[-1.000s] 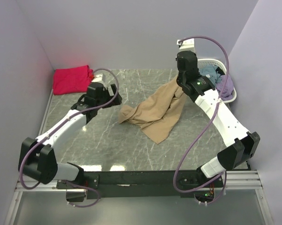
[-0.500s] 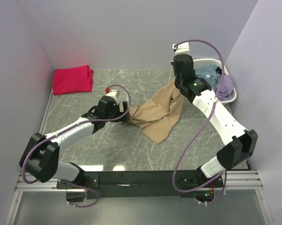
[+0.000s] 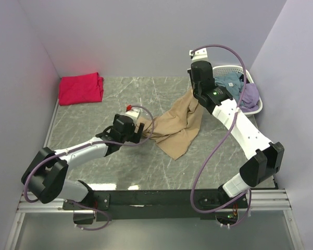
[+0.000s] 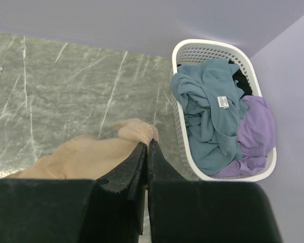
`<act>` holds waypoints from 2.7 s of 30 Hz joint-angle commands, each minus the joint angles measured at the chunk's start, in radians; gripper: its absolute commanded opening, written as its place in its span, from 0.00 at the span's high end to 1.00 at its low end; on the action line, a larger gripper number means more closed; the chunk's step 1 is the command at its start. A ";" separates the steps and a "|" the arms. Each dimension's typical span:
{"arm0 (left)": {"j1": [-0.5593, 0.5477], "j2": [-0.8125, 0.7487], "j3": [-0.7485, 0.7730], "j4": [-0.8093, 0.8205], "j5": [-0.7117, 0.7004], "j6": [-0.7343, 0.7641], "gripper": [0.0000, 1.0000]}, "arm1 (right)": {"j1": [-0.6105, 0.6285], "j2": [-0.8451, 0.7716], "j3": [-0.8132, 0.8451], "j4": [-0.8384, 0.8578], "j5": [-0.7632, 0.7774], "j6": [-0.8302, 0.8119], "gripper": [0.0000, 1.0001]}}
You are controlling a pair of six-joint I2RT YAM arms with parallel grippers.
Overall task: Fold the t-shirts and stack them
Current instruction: Flatten the tshirt out
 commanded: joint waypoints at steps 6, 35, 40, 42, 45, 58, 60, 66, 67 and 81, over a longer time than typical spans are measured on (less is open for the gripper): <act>-0.103 0.010 0.000 0.108 -0.057 0.135 0.02 | 0.002 0.024 0.022 0.023 -0.022 0.026 1.00; -0.138 0.180 0.037 0.234 -0.211 0.159 0.50 | -0.004 0.021 -0.002 0.032 -0.027 0.031 0.99; -0.140 0.178 0.046 0.231 -0.215 0.164 0.71 | -0.005 0.023 -0.008 0.031 -0.030 0.037 0.99; -0.138 0.175 0.054 0.223 -0.226 0.162 0.87 | -0.004 0.018 -0.010 0.029 -0.039 0.037 0.99; -0.138 0.156 0.074 0.204 -0.261 0.162 0.99 | -0.005 0.011 -0.013 0.028 -0.039 0.037 0.99; -0.080 0.028 0.278 0.053 -0.263 0.109 0.99 | -0.005 -0.150 -0.038 0.025 -0.045 0.034 0.99; -0.063 -0.004 0.299 0.039 -0.272 0.109 0.99 | -0.004 -0.173 -0.039 0.014 -0.049 0.036 0.99; -0.046 -0.101 0.449 -0.094 -0.326 0.135 0.99 | 0.005 -0.276 -0.016 -0.029 -0.061 0.043 0.99; -0.042 -0.110 0.479 -0.124 -0.324 0.135 0.99 | 0.010 -0.308 -0.007 -0.032 -0.064 0.042 0.99; -0.038 -0.357 0.706 -0.376 -0.350 0.115 0.99 | 0.041 -0.581 0.036 -0.111 -0.084 0.036 0.97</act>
